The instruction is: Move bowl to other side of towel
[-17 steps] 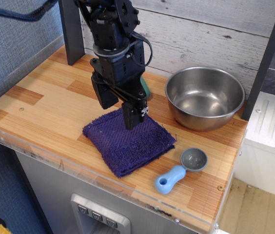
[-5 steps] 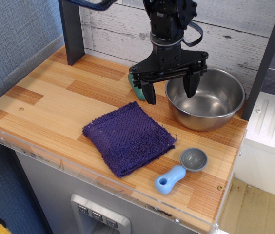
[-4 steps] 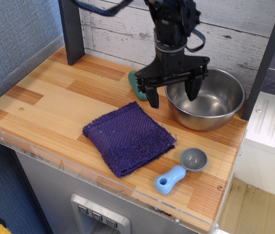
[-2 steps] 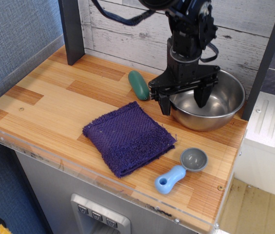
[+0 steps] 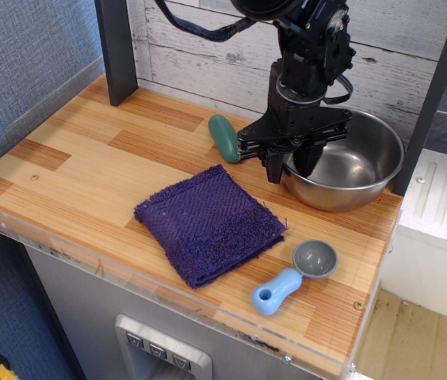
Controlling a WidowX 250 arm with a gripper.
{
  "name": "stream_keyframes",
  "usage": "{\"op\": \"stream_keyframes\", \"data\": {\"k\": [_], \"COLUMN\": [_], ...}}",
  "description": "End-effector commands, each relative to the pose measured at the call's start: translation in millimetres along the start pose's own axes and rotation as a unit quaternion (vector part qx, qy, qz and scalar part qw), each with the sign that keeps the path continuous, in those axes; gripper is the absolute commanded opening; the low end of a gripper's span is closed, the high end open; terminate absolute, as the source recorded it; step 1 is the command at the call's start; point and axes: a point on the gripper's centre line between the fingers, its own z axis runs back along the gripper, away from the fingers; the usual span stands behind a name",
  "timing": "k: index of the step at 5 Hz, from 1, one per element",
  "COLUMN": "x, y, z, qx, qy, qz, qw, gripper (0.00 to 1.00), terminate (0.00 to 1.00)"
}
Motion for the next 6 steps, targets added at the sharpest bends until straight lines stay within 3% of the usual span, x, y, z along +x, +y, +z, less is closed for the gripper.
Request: {"op": "stream_keyframes", "data": {"k": [1, 4, 6], "x": [-3.7, -3.6, 3.9], "y": [-15.2, -8.7, 22.0], "z": [14.3, 33.9, 75.0], "qx": [-0.025, -0.041, -0.059], "qy": [-0.007, -0.013, -0.038], "qz": [-0.017, -0.041, -0.043], "qw": [0.9995, 0.9982, 0.9966], "gripper": [0.00, 0.00, 0.00], "terminate": [0.00, 0.00, 0.00]}}
